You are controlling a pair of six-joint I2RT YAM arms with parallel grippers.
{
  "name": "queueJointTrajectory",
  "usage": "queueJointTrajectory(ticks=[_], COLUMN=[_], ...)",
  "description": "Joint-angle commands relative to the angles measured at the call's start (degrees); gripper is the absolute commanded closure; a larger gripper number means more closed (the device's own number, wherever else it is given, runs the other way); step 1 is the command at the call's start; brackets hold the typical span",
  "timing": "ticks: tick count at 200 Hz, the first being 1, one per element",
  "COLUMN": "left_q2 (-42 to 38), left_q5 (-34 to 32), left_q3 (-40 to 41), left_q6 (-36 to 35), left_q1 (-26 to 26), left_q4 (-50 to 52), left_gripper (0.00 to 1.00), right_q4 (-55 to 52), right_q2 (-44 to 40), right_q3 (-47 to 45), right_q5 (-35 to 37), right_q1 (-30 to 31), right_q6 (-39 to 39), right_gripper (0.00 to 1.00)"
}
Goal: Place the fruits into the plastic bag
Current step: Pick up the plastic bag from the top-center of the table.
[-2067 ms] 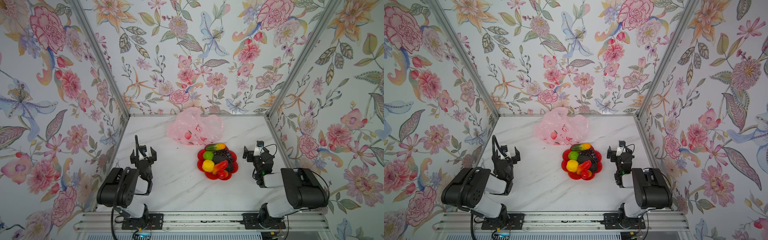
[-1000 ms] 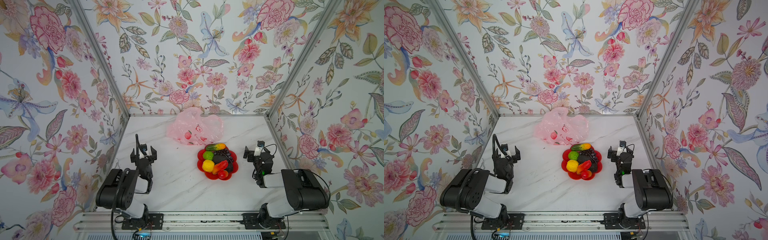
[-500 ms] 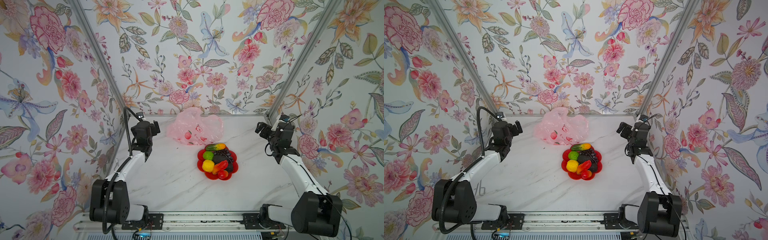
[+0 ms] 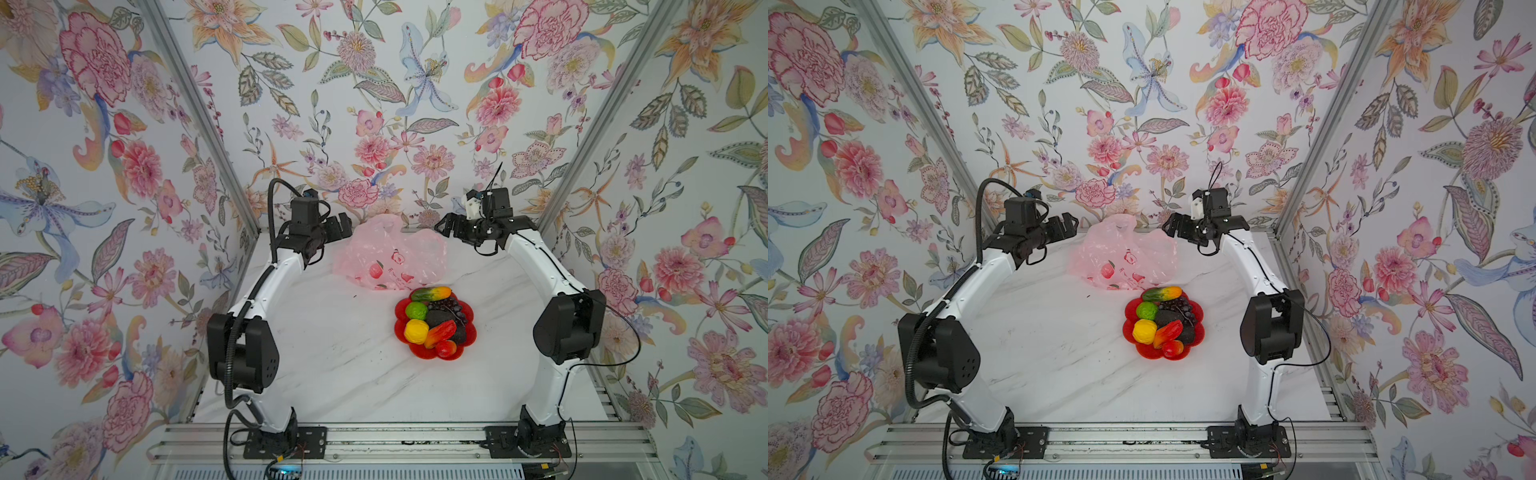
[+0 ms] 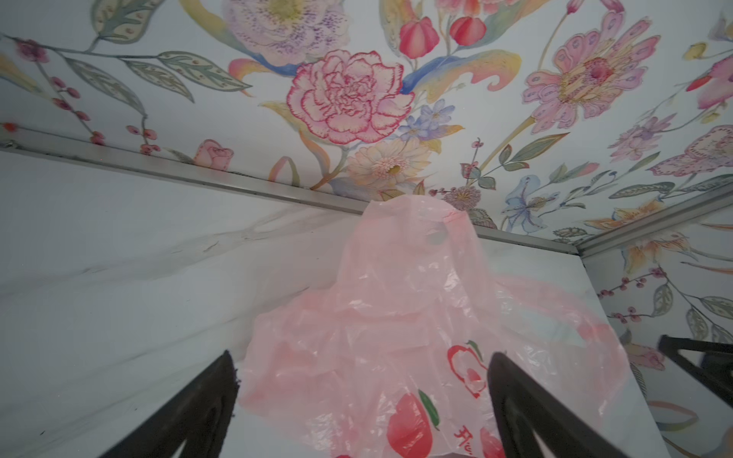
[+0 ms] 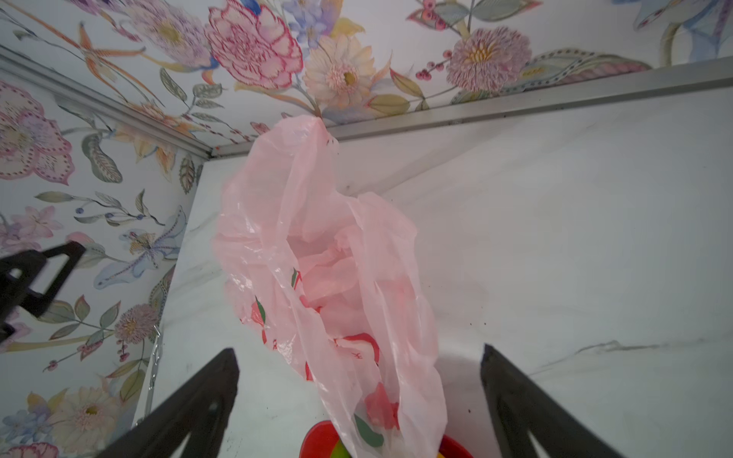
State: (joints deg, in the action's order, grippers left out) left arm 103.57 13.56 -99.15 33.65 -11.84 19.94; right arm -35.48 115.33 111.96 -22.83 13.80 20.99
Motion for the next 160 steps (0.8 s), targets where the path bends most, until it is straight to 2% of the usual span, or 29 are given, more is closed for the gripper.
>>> queueJointTrajectory(ticks=[1, 43, 53, 64, 85, 106, 117, 140, 160], left_q2=[9.49, 32.41, 36.03, 37.38, 35.57, 35.3, 35.74, 36.17, 36.01], left_q5=[2.62, 4.16, 5.77, 7.03, 6.86, 6.66, 6.46, 6.09, 6.34], left_q3=[-16.42, -53.9, -58.98, -58.45, -50.12, -46.83, -47.24, -47.84, -48.39], left_q6=[-1.89, 0.29, 2.08, 3.99, 4.73, 5.01, 5.02, 4.99, 4.96], left_q1=[-4.02, -7.92, -8.28, -8.61, -9.62, -9.98, -10.0, -10.0, -10.05], left_q4=[14.69, 31.37, 32.84, 32.22, 28.16, 26.2, 26.29, 26.19, 26.43], left_gripper=[0.01, 0.05, 0.07, 0.09, 0.09, 0.08, 0.06, 0.05, 0.05], right_q4=[-9.53, -13.29, -13.26, -13.26, -13.29, -13.2, -13.24, -13.11, -13.14], right_q2=[3.95, 10.5, 11.04, 11.5, 12.14, 12.64, 12.56, 11.54, 9.95], right_q3=[5.7, 13.29, 13.84, 14.37, 14.98, 15.54, 15.87, 16.65, 17.39], right_q5=[3.57, 5.96, 5.88, 5.61, 4.19, 2.64, 2.28, 2.5, 3.24], right_q1=[0.61, 0.85, 0.96, 1.05, 1.38, 1.92, 2.37, 3.76, 5.46], right_q6=[-2.87, -5.19, -5.39, -5.64, -5.96, -6.52, -6.62, -7.02, -7.61], right_gripper=[0.07, 0.17, 0.18, 0.21, 0.31, 0.49, 0.64, 0.87, 0.92])
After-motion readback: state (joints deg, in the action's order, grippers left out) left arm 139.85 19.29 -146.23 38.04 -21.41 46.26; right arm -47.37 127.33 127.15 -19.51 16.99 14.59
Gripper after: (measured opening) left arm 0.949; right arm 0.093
